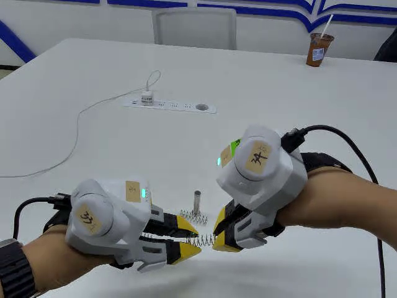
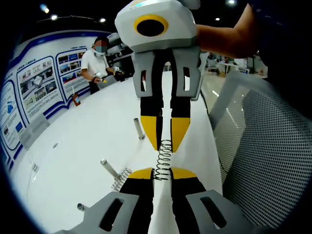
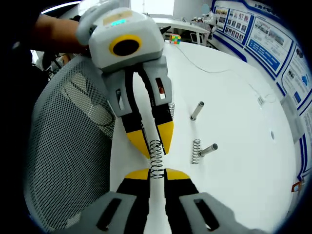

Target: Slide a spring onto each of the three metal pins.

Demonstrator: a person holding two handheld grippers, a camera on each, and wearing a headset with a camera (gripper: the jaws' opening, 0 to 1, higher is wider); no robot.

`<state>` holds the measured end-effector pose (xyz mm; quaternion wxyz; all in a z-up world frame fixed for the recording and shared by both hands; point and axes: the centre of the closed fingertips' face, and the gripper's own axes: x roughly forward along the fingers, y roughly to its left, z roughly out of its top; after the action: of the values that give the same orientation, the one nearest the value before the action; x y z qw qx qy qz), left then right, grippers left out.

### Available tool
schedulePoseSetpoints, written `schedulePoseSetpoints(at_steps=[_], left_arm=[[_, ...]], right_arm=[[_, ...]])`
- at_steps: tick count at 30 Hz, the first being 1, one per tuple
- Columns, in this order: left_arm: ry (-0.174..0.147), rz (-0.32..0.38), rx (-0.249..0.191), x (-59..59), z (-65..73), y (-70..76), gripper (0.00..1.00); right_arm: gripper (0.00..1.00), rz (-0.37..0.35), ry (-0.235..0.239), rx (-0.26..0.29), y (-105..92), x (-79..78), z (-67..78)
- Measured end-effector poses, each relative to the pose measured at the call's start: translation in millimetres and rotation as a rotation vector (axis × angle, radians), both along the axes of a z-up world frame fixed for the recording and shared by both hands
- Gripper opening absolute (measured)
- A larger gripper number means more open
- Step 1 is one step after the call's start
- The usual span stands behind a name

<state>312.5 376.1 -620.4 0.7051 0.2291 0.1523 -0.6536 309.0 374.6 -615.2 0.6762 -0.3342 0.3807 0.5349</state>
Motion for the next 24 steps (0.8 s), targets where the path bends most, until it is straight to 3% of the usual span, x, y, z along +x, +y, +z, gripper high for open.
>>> schedulePoseSetpoints(at_steps=[13, 24], left_arm=[[-0.003, -0.005, 0.008, -0.3, -2.0, 0.9, 0.12], [0.001, -0.009, -0.004, -1.3, -0.9, -0.6, 0.11]], right_arm=[[0.11, 0.015, -0.026, 0.057, 14.7, -0.6, 20.9], [0.11, 0.029, -0.049, 0.071, 22.6, 0.3, 27.6]])
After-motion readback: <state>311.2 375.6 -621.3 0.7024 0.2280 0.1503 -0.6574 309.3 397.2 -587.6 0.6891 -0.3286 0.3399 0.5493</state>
